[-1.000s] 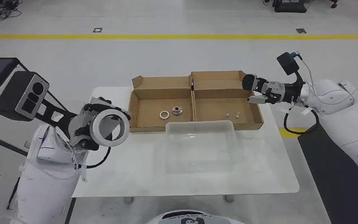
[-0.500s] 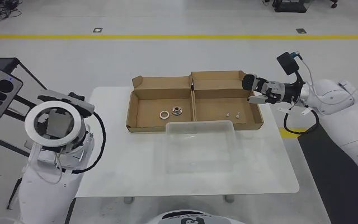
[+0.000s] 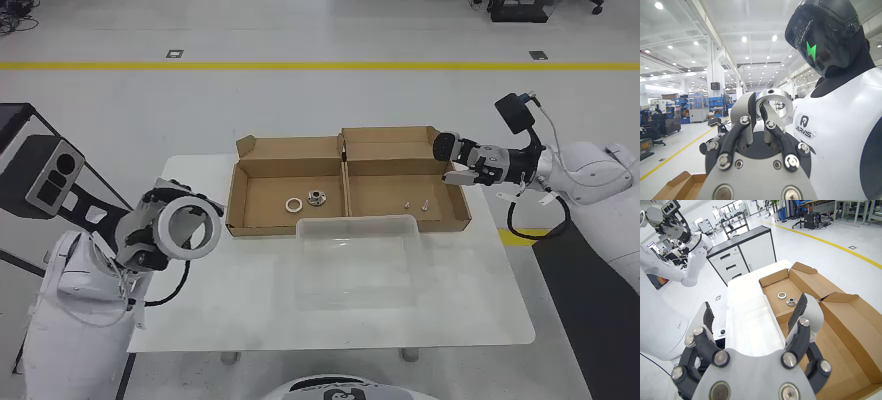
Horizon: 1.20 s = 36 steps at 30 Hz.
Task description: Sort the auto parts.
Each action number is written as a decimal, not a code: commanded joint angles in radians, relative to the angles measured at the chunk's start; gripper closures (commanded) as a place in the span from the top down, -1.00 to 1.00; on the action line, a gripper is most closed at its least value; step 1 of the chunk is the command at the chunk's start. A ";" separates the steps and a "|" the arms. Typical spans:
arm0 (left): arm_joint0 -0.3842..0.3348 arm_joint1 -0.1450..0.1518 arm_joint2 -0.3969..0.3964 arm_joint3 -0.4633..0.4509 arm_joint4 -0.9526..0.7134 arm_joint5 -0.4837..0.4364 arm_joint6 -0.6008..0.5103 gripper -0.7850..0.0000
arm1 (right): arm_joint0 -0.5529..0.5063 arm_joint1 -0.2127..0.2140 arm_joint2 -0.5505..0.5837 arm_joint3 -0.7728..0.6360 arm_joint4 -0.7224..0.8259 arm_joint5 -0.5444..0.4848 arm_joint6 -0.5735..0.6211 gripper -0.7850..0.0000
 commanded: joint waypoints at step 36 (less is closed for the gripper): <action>-0.061 -0.019 0.130 0.048 0.077 0.107 -0.044 -1.00 | 0.000 0.000 0.000 0.000 0.000 0.000 0.000 1.00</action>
